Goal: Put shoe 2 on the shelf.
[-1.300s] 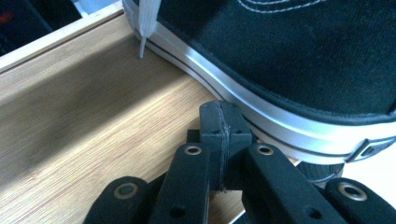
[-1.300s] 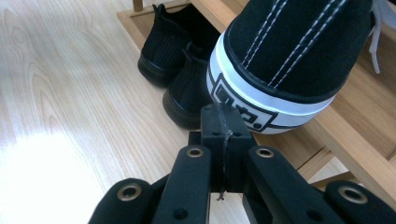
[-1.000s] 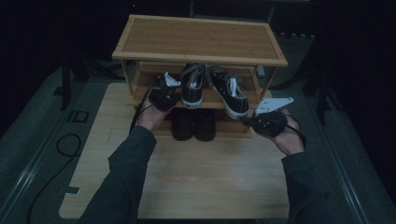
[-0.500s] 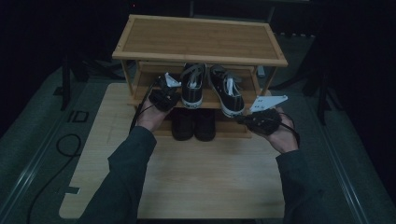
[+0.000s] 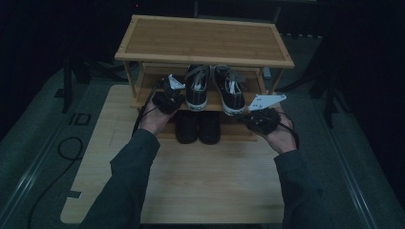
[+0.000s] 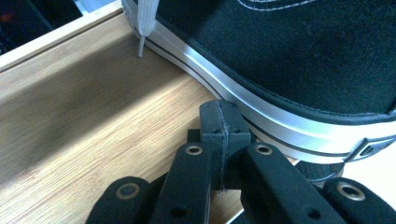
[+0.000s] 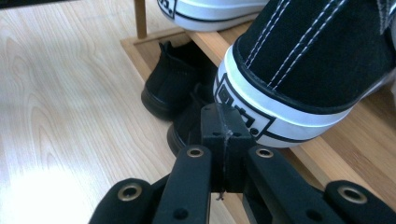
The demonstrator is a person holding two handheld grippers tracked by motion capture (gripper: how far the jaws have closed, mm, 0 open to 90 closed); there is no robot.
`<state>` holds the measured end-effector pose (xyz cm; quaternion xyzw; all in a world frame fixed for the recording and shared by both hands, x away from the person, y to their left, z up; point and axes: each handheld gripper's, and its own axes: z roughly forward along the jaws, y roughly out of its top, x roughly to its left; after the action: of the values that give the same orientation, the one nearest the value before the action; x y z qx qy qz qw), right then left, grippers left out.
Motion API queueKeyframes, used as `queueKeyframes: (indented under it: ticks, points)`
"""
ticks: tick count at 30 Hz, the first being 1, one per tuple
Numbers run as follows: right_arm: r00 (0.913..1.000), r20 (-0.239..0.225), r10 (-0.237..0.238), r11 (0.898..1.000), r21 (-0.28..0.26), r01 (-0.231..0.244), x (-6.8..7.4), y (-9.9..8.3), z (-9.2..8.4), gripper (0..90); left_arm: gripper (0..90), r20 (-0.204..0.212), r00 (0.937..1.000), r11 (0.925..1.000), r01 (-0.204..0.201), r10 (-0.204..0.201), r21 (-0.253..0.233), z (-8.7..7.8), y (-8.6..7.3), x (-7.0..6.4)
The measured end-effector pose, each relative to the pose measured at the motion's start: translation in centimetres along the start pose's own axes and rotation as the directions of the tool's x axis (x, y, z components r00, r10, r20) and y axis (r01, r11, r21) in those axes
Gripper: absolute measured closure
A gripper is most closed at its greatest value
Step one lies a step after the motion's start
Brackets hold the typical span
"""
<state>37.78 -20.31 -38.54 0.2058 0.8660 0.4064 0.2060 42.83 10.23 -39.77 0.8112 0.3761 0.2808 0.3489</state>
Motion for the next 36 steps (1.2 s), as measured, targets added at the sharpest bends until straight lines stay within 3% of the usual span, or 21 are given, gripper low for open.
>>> queueKeyframes:
  ticks: [17, 36]
  points:
    - [0.9996, 0.024, -0.013, 1.000, -0.027, 0.014, 0.7, 1.2, 0.8, 90.0, 90.0, -0.003, 1.0000, 1.0000, -0.001, 0.001, 0.002, 0.0, 0.0, 0.0]
    - [0.9998, 0.017, -0.008, 0.999, -0.052, 0.009, 1.0, 1.2, 1.6, 90.0, 90.0, -0.008, 0.9998, 0.9997, -0.019, 0.019, 0.016, -0.1, 0.1, 0.0]
